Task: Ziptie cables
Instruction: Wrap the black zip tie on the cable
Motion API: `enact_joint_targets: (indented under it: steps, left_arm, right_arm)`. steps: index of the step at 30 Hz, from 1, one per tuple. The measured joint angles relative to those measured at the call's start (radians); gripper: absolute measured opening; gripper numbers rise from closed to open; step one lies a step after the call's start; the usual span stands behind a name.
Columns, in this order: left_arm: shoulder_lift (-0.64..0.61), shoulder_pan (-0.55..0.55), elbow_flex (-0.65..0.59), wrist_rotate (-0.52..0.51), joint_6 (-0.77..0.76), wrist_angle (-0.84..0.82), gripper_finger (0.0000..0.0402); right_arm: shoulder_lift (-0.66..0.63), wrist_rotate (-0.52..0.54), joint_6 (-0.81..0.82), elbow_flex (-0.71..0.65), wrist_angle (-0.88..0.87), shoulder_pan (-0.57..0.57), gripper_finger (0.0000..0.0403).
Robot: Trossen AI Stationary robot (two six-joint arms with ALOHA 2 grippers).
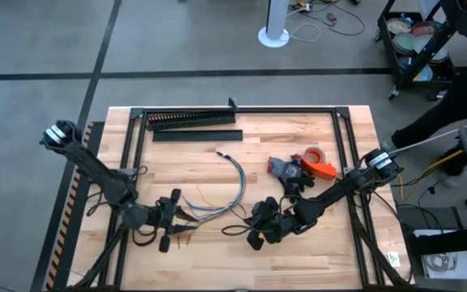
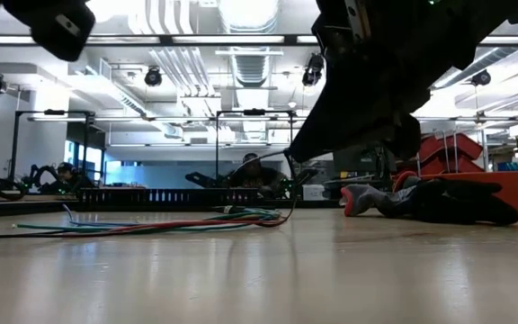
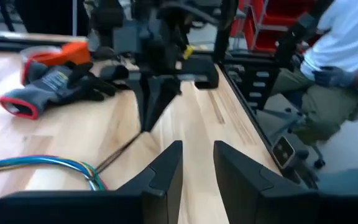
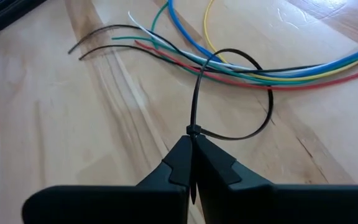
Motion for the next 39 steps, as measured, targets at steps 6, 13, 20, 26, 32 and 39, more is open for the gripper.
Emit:
enact_joint_targets:
  steps: [6, 13, 20, 26, 32, 39]
  left_arm:
    - [0.074, 0.045, 0.025, 0.043, 0.011, 0.001, 0.0083]
    - [0.106, 0.082, 0.049, 0.041, 0.058, 0.001, 0.0076]
    - [0.102, 0.093, 0.055, 0.039, 0.079, -0.001, 0.0084]
    - [0.102, 0.093, 0.06, 0.037, 0.088, -0.003, 0.0085]
    - [0.094, 0.131, 0.16, 0.036, 0.11, -0.008, 0.0073]
    - [0.093, 0.177, 0.268, 0.007, 0.205, -0.044, 0.0063]
  right_arm:
    - [0.0, 0.004, -0.009, 0.0, 0.0, 0.0, 0.0]
    - [0.0, 0.018, -0.009, 0.0, 0.003, 0.0, 0.0]
    - [0.0, 0.018, -0.011, 0.0, 0.003, 0.0, 0.0]
    - [0.0, 0.018, -0.022, 0.0, 0.003, 0.0, 0.0]
    - [0.0, 0.027, -0.034, 0.006, 0.005, 0.0, 0.0]
    - [-0.001, 0.038, -0.082, 0.043, 0.007, 0.001, 0.0]
